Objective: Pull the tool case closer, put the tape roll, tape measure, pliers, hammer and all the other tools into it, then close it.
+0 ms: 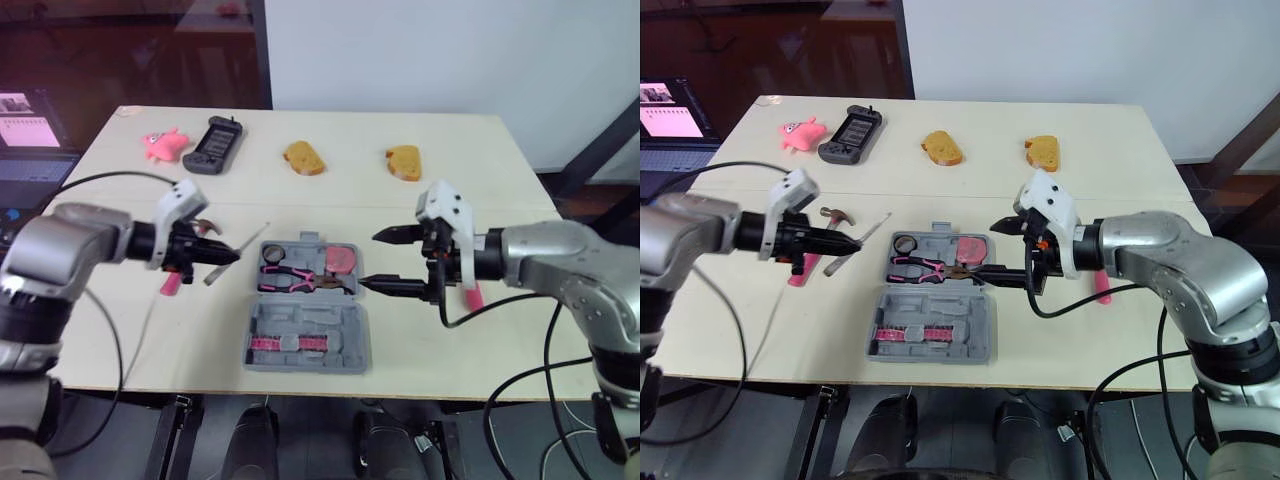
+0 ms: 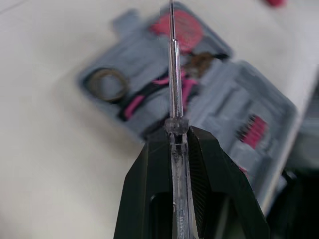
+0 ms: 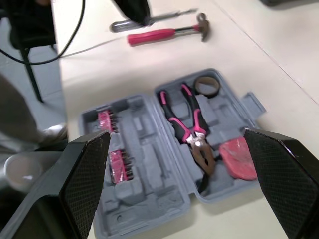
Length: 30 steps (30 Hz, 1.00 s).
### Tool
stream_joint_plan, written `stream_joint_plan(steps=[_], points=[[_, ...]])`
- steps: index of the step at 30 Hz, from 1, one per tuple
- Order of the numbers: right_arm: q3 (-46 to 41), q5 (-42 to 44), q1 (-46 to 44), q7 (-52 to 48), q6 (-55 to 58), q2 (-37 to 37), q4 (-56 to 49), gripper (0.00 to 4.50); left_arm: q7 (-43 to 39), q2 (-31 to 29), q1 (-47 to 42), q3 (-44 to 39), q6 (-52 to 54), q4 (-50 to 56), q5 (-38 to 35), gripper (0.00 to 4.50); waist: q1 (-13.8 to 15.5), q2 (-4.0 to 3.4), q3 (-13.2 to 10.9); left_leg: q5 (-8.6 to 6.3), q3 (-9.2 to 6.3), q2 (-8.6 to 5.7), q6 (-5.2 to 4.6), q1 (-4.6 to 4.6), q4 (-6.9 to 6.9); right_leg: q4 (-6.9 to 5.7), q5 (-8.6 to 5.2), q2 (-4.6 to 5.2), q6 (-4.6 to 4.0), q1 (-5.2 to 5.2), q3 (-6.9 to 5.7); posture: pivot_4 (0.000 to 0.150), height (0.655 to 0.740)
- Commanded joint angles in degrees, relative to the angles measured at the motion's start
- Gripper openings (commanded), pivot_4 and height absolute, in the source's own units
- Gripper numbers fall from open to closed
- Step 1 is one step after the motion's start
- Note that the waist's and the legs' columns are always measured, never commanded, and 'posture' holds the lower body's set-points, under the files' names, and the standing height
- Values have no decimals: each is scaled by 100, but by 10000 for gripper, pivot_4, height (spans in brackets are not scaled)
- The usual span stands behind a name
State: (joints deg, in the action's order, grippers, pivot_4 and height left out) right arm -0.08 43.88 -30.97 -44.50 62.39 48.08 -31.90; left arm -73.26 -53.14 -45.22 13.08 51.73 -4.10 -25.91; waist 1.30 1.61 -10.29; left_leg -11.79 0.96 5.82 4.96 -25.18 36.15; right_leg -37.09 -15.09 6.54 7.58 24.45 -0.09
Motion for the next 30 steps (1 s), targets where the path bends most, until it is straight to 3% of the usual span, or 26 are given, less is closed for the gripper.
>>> stream_joint_plan(steps=[1,6,16,23,30], points=[[-447,236,117,295,142,-7,-419,45000,-705,79,-419,523,-607,-268,398,113,-26,-1,0,0,0,0,0,-7,5,3,0,0,0,2,2,1500,7207],[-930,547,513,559,433,176,-776,45000,-1369,345,-870,1467,-1116,-436,1114,113,-63,-2,0,0,-3,1,-3,-5,0,-4,1,-1,2,8,2,1500,7207],[-1426,1062,978,925,738,404,-1161,45000,-1374,907,-1045,2063,-1454,-611,2043,113,-62,-2,0,0,-7,0,-5,-11,6,-2,1,-1,2,9,3,1500,7207],[-1436,1329,1215,1121,772,523,-1381,45000,-1913,1152,-1493,2932,-936,-571,2651,113,-40,-1,-1,0,-11,0,-6,-15,10,-2,1,-1,2,8,2,1500,7207],[-1361,1611,1369,1473,836,516,-1579,45000,-1924,1585,-1931,3628,-1644,-1139,3149,113,-50,-1,0,-1,-16,-1,-8,-16,10,-3,0,-2,2,8,2,1500,7207]])
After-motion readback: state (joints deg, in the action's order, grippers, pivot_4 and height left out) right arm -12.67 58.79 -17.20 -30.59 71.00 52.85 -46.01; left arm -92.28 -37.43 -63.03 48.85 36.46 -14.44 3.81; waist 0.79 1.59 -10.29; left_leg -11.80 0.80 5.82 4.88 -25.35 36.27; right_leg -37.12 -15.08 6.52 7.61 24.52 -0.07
